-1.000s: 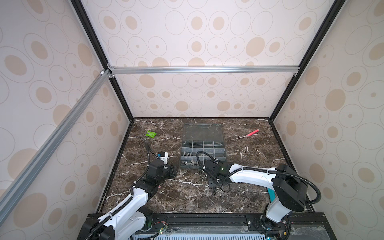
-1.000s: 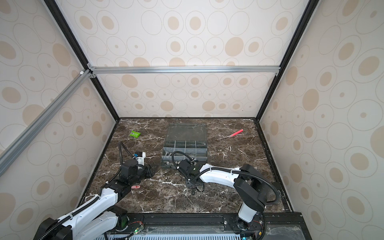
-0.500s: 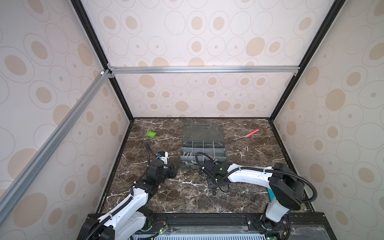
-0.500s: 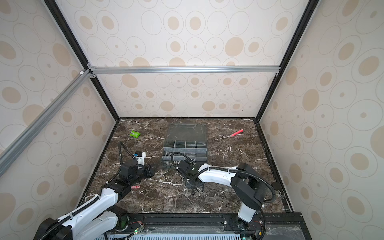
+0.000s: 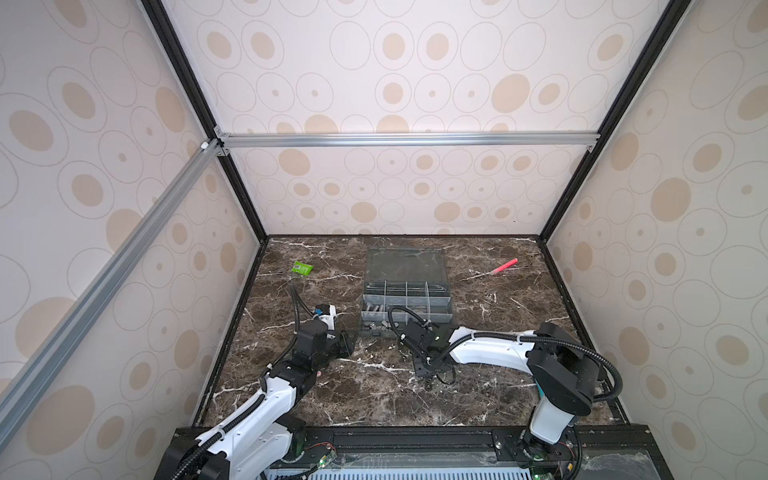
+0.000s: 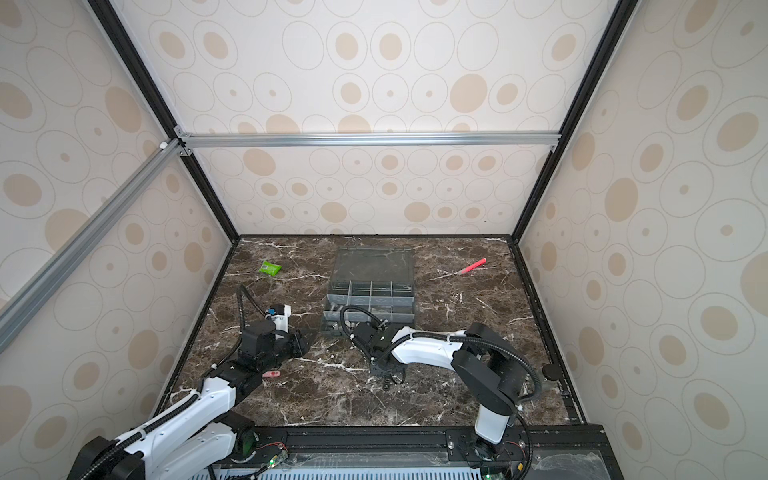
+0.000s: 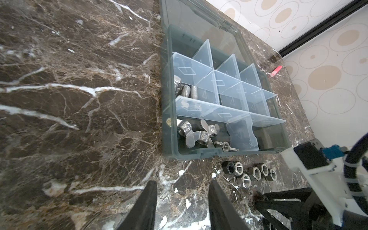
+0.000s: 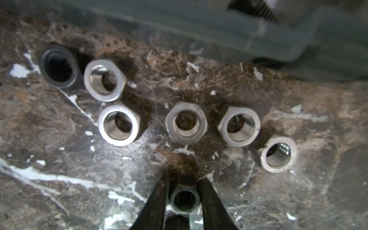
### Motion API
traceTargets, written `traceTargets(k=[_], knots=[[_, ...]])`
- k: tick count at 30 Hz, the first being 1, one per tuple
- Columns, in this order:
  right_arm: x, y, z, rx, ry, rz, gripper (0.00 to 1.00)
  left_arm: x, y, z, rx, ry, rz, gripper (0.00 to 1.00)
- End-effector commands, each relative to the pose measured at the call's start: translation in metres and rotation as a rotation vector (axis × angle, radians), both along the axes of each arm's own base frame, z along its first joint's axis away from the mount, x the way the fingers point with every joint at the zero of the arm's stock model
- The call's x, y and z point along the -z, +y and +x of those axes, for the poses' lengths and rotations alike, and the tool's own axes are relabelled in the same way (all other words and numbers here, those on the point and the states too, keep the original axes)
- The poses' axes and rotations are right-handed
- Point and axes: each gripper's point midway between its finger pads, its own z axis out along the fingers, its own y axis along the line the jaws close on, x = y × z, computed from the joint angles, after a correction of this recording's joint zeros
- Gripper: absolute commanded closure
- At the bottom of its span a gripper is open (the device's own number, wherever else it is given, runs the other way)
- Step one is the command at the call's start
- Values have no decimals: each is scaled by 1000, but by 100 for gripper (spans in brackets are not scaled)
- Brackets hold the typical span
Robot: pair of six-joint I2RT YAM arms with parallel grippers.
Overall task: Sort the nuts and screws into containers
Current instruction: 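Lower the right gripper and close it on a black hex nut, then carry the black nut over the organizer and open the right gripper into a compartment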
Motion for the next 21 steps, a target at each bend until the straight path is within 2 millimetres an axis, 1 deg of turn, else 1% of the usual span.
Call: traceTargets(k=[1,4,11,13,16,19,21], knots=[[2,-4,1,5,-3,-35,72,-5,-1,1,-6,-14,-18,57],[3,-5,1,7,-2,-38,75,-6,0,1,-7,-15,-19,57],[-3,-4,2,6,-15,-30,77,-6,0,1,-8,-15,-21,57],[-10,-1,5,-2,-29,-21,78,-6,0,0,-10,-16,-21,57],[-24,6,15,-24,-67,-9,78,-6,0,1,-12,-18,-21,57],[-43,18,30,-55,-113,2,78,-6,0,0,-11,-17,-23,57],[-56,28,43,-71,-144,28,78,-6,0,0,-12,-19,-24,57]])
